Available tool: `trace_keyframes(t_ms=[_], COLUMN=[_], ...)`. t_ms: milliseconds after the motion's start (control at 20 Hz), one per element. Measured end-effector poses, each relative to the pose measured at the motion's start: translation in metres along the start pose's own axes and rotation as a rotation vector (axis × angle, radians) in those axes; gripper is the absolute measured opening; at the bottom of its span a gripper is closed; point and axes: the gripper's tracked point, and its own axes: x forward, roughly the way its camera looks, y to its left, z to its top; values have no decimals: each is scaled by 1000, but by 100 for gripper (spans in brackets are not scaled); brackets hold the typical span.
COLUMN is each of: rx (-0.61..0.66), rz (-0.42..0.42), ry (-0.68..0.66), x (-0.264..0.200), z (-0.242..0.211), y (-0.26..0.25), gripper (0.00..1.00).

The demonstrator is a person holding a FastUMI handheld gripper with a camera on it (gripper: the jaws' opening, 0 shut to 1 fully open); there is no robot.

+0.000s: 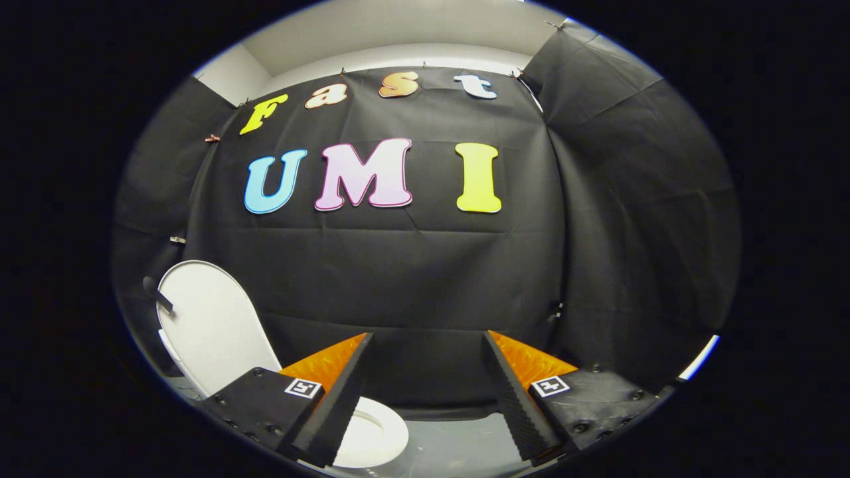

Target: Open the toilet lid.

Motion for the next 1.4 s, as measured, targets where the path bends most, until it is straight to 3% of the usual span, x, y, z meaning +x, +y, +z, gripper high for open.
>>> trace_keyframes(t_ms=[1400], rx=[-44], rz=[17], ry=[0], x=[-1], z=[0], y=[1], gripper=[98])
